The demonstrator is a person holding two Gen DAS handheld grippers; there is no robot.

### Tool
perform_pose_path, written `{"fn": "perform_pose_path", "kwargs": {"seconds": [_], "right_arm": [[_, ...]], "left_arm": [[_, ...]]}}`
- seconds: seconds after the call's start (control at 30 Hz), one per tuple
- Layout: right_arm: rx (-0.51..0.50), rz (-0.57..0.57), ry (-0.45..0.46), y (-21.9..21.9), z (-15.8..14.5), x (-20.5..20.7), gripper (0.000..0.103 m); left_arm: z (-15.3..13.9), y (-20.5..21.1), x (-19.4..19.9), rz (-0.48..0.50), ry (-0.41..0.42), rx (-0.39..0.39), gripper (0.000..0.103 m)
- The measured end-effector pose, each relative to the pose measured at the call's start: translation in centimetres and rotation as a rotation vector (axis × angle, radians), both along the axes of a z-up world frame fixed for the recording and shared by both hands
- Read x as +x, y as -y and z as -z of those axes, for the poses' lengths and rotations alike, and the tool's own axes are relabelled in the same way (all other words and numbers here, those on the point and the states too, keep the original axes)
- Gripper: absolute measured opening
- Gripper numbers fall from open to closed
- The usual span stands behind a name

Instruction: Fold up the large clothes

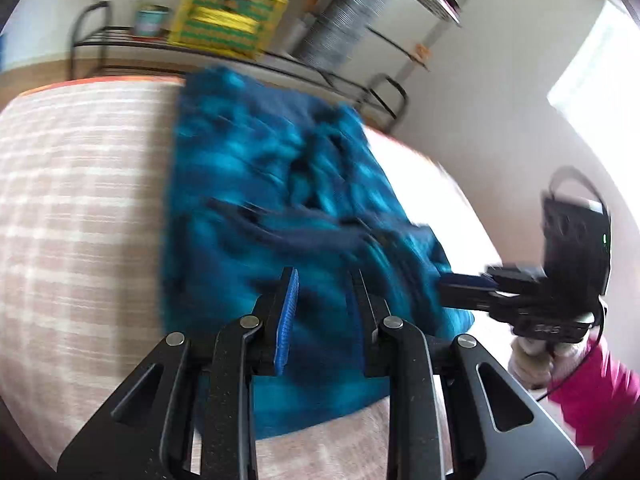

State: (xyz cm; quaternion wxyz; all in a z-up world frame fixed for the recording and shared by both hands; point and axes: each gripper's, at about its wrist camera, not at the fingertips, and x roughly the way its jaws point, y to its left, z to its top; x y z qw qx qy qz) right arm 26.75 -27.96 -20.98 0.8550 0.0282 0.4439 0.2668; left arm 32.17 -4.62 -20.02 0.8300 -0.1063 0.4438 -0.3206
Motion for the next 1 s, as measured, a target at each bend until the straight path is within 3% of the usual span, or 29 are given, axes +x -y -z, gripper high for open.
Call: {"fn": "perform_pose_path", "kwargs": {"seconds": [0.07,0.17,0.27,0.37,0.47,0.67,0.7,0.77,0.83,0.97,1.0], "right_arm": [[-0.029,0.031,-0.014,-0.7,1.1,1.3,0.015],[-0.062,0.116,-0.039,-0.2,2.5,3.9,0.008],[-0.073,0.157,-0.054,0.3,3.4,4.9,0.007],[-0.026,0.178,-0.081,1.1,3.4,4.9,0.008],[0.005,0.213,-0.066,1.8,1.9,3.6,0.018],[-0.052,0.293,0.077,2.2,-3.4,-1.7,0.028],[-0.049,0.312,0.108,2.2,-4.6,-2.8,0.028],[-0.062,0.363,0.187,1.9,-7.4,-5.6,0.029],[-0.066,0.409,0.246,1.7,-10.1,-8.2,0.034],[-0.014,0.470,0.309,1.2,-14.6,-12.6,0.059],[-0.022,0.483,0.333,0.9,-15.9,-13.7,0.059]], "left_arm": [[1.1,1.1,0.6,-0.013,-0.013,0.044,0.023],[3.6,1.7,3.6,-0.115,-0.059,0.133,0.021],[4.8,1.1,5.5,-0.183,-0.074,0.125,0.006],[5.3,0.7,5.7,-0.186,-0.092,0.086,0.005],[4.4,0.4,5.3,-0.167,-0.105,0.077,0.005],[-1.2,-1.9,1.6,-0.135,-0.023,0.043,0.006],[-2.8,-2.5,0.7,-0.133,0.009,0.035,0.008],[-5.9,-3.9,-1.0,-0.128,0.073,0.017,0.031],[-8.4,-5.4,-1.6,-0.130,0.116,0.011,0.045],[-14.0,-8.8,-3.2,-0.133,0.211,-0.047,0.045],[-15.3,-9.7,-3.5,-0.131,0.234,-0.064,0.045]]}}
